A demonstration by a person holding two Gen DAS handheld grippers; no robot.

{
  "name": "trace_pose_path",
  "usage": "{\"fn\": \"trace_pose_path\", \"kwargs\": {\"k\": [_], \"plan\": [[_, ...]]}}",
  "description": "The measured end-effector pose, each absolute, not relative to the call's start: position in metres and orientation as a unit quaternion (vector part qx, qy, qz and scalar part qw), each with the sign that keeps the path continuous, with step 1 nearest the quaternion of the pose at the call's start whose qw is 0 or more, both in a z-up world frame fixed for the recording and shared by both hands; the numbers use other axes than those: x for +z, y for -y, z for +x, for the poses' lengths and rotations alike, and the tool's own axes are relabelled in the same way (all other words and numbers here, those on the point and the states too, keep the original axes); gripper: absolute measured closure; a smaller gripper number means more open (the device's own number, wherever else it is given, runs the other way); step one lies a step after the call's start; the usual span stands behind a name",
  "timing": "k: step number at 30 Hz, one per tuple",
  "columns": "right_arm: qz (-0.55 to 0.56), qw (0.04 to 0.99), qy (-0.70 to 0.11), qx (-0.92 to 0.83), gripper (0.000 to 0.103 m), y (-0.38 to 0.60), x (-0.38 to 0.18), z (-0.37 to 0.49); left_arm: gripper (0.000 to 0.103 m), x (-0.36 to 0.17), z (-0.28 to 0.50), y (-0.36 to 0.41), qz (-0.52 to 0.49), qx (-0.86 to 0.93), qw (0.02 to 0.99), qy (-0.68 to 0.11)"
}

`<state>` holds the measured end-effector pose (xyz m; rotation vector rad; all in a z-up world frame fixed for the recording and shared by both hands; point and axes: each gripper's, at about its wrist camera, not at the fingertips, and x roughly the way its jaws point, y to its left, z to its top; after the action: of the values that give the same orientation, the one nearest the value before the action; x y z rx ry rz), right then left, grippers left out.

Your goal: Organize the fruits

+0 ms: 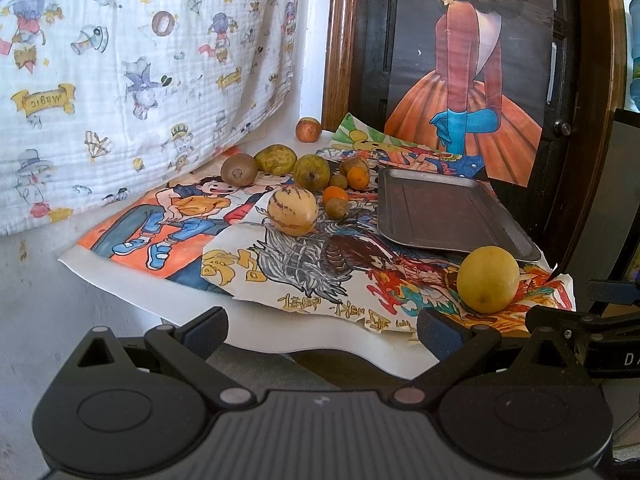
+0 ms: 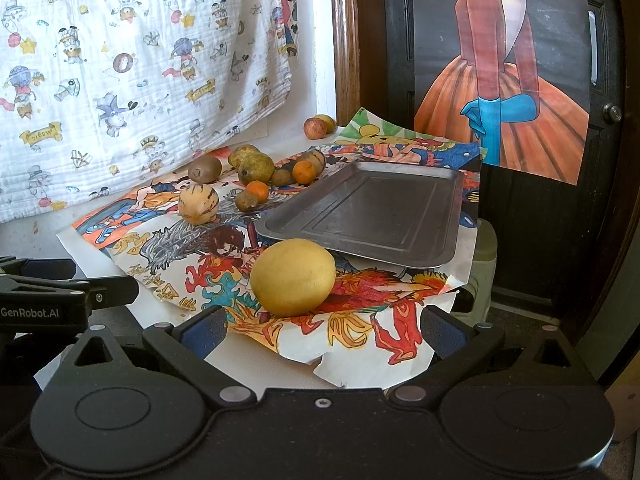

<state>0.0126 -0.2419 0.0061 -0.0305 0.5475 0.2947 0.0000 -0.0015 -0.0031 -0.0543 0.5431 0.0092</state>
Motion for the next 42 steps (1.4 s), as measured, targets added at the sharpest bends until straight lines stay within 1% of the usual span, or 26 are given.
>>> {"fn": "trace_pose_path", "kwargs": {"k": [15, 21, 30, 32, 36, 38, 40, 42], "plan": [[-0.029, 0.949, -0.262, 0.173, 0.0, 0.24, 0.006, 0.017, 0.0, -0.006, 0.012, -0.006, -0.049, 0.023, 0.954, -0.294], [-0.047, 0.942, -0.26, 0.206, 0.0, 0.229, 0.006, 0.037, 0.0, -0.004, 0.03, -0.018, -0.071, 0.037, 0.95, -0.303], [-0.029, 0.933, -0.288, 0.214, 0.001, 0.222, -0.001, 0.073, 0.0, 0.005, 0.067, -0.019, -0.059, 0.039, 0.952, -0.297], [-0.027, 0.929, -0.3, 0.215, 0.006, 0.22, -0.005, 0.081, 0.0, 0.005, 0.077, -0.018, -0.052, 0.038, 0.953, -0.297], [-0.03, 0.922, -0.312, 0.228, 0.01, 0.218, -0.012, 0.087, 0.0, 0.004, 0.095, -0.016, -0.035, 0.037, 0.954, -0.296], [-0.028, 0.919, -0.316, 0.234, 0.014, 0.218, -0.014, 0.09, 0.0, 0.003, 0.105, -0.017, -0.028, 0.038, 0.954, -0.296], [-0.026, 0.918, -0.316, 0.237, 0.017, 0.219, -0.017, 0.092, 0.0, 0.002, 0.114, -0.017, -0.022, 0.037, 0.954, -0.296], [-0.029, 0.918, -0.313, 0.241, 0.023, 0.218, -0.017, 0.093, 0.0, 0.001, 0.124, -0.017, -0.017, 0.036, 0.954, -0.297]]}}
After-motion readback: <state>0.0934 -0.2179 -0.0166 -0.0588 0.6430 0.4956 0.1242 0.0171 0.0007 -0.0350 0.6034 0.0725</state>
